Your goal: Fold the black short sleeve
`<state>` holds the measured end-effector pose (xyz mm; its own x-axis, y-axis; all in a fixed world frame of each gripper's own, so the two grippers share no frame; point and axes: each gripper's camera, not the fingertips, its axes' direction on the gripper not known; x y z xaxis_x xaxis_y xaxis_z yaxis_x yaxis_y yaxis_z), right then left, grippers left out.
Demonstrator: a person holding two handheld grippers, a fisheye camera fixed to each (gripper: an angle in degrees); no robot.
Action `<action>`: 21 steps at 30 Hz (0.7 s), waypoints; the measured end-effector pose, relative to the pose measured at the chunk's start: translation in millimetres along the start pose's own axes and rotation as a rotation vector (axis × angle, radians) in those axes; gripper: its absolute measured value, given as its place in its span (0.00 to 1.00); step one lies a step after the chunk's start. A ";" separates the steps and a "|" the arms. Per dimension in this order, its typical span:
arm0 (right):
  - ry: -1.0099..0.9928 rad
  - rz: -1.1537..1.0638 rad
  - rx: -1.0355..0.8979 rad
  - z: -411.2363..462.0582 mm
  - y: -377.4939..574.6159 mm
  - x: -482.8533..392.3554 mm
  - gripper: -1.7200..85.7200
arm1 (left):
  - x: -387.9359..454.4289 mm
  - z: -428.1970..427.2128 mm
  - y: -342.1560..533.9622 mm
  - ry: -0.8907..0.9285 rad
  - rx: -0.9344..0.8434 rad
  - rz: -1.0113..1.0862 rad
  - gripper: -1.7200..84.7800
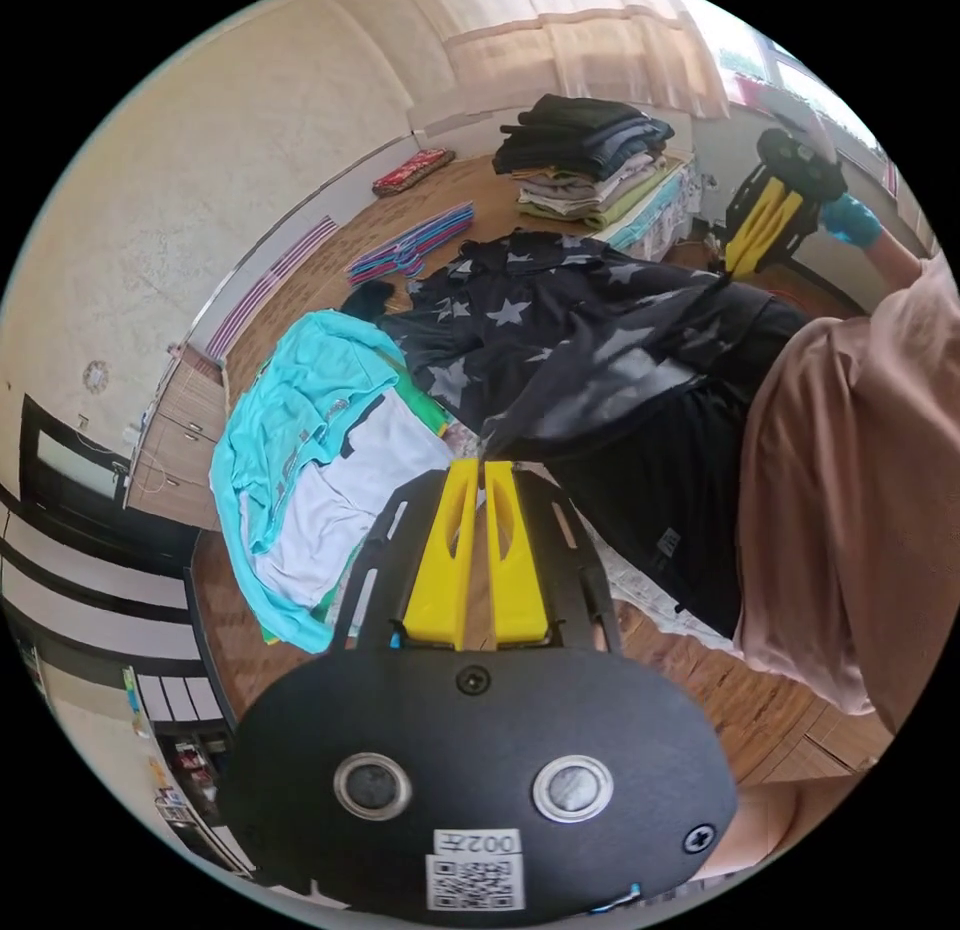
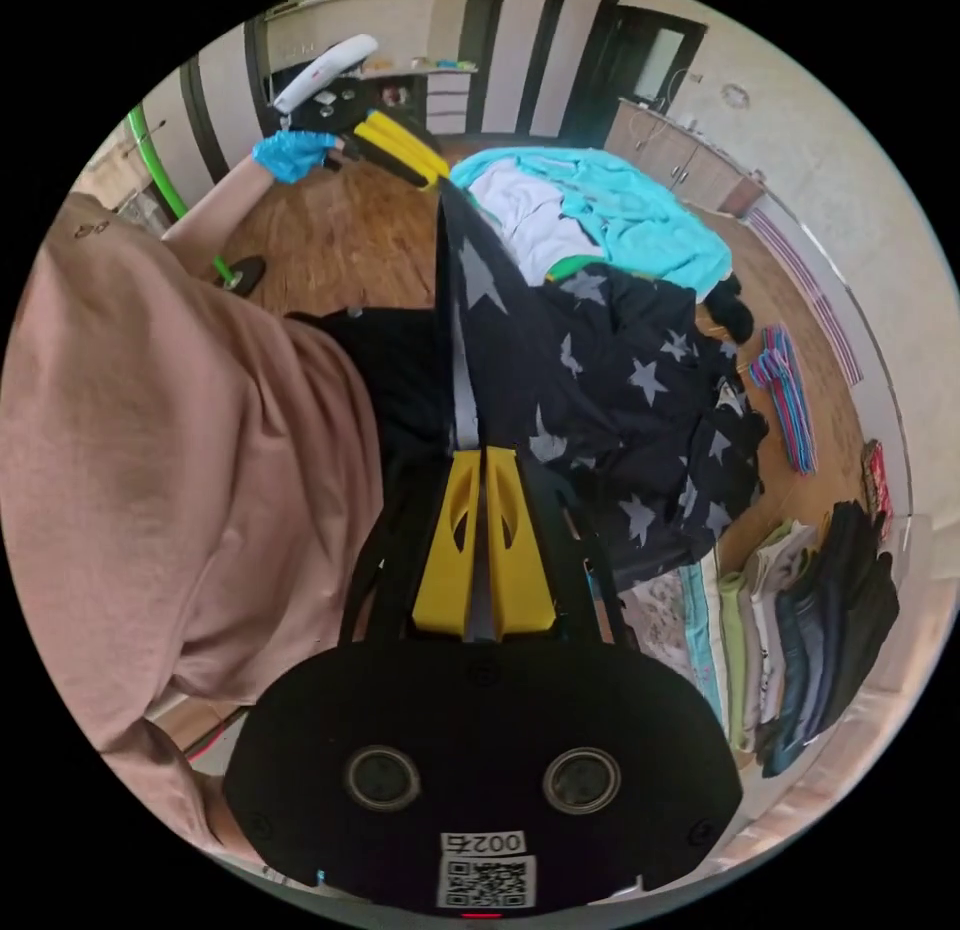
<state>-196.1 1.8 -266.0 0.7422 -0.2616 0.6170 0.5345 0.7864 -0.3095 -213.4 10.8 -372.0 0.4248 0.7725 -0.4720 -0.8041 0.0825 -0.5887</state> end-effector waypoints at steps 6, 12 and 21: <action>-0.087 -0.022 -0.052 49.1 -2.4 -19.7 0.03 | 5.8 4.8 -1.6 0.049 -0.087 0.038 0.01; -0.067 -0.062 -0.073 54.0 -16.1 -27.8 0.11 | 0.4 -4.5 -9.4 0.053 -0.085 0.006 0.01; -0.083 -0.037 0.016 31.4 -36.1 -33.0 0.14 | -13.9 -54.3 -65.7 0.018 0.017 0.063 0.01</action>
<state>-252.5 -0.4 -252.5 0.6857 -0.2433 0.6860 0.5538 0.7860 -0.2749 -143.9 -39.5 -362.4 0.3807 0.7653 -0.5191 -0.8363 0.0455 -0.5463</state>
